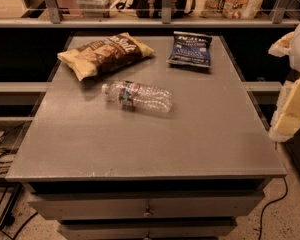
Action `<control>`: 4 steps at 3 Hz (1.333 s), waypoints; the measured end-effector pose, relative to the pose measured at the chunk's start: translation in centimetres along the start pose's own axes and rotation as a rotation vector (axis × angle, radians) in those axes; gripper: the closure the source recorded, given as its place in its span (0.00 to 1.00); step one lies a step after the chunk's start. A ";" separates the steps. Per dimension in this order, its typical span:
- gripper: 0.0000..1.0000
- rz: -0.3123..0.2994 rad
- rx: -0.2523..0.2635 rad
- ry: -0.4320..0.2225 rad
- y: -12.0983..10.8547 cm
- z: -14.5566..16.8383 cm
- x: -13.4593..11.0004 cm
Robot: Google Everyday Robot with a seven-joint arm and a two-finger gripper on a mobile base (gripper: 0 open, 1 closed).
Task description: Pick water bottle
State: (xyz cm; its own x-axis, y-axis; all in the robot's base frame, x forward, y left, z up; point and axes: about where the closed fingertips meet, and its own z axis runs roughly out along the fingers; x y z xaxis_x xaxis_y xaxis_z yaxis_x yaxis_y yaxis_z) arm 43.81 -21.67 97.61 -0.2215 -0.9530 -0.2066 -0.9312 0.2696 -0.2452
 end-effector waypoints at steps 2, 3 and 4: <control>0.00 -0.014 0.014 -0.042 -0.2 0.2 -0.8; 0.00 0.000 0.004 -0.114 -0.7 1.7 -1.9; 0.00 0.018 -0.036 -0.191 -1.2 4.2 -3.4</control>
Offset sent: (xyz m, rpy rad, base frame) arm 0.0104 0.0151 -0.0060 0.0718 -0.0312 0.0481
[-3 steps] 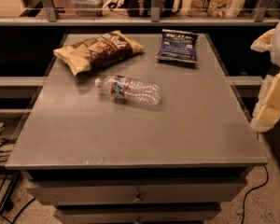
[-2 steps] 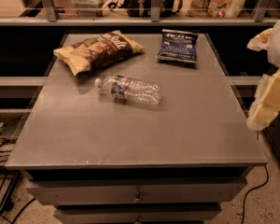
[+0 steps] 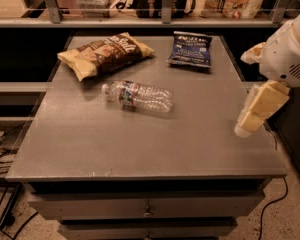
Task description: Pick water bottle
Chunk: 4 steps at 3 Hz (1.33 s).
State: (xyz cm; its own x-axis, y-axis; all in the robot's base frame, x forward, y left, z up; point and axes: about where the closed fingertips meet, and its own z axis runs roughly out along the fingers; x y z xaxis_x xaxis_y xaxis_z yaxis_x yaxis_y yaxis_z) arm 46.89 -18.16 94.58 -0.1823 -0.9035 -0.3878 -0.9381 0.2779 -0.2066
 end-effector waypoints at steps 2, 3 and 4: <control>0.00 0.055 -0.015 -0.089 -0.6 3.8 -1.8; 0.00 0.061 -0.023 -0.093 -0.5 4.1 -1.8; 0.00 0.070 -0.041 -0.177 -0.7 6.4 -3.2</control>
Offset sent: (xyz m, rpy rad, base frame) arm 0.0128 0.0212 -0.0225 0.0807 0.0199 -0.0161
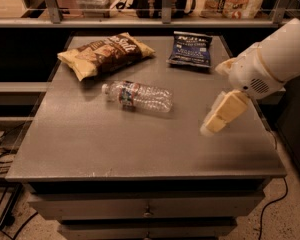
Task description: Pick water bottle
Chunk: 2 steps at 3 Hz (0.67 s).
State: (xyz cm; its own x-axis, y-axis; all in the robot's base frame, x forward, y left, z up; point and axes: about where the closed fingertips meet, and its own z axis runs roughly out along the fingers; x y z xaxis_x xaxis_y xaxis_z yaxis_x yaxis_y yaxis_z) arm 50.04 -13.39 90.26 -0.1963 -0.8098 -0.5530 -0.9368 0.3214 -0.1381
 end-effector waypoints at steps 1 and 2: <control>0.00 -0.039 -0.039 -0.111 -0.3 3.6 -2.5; 0.00 -0.098 -0.081 -0.192 -0.1 6.8 -5.2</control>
Offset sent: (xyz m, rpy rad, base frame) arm 0.0467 0.1178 -0.0416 0.2523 -0.0689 0.2486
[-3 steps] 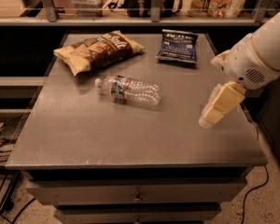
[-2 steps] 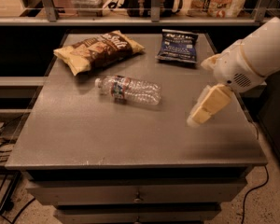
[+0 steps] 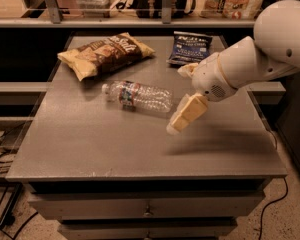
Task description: Pick water bottle
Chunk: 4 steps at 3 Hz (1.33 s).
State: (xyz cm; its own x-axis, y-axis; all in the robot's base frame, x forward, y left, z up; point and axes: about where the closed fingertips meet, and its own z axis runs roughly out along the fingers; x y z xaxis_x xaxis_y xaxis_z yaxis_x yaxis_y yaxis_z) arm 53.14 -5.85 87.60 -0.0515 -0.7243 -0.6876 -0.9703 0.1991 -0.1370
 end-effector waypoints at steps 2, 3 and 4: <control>0.16 -0.043 -0.033 -0.033 -0.9 6.6 -1.5; 0.40 -0.032 -0.034 -0.039 -1.7 8.0 -1.7; 0.62 -0.032 -0.021 -0.039 -2.5 7.7 -2.2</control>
Offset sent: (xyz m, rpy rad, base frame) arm 0.0460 0.0732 -0.0572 0.0333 -0.0013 0.0568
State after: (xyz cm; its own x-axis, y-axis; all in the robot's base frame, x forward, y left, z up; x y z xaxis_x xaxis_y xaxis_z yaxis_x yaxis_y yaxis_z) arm 57.54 0.36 83.94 -0.0114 -0.7038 -0.7103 -0.9760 0.1623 -0.1452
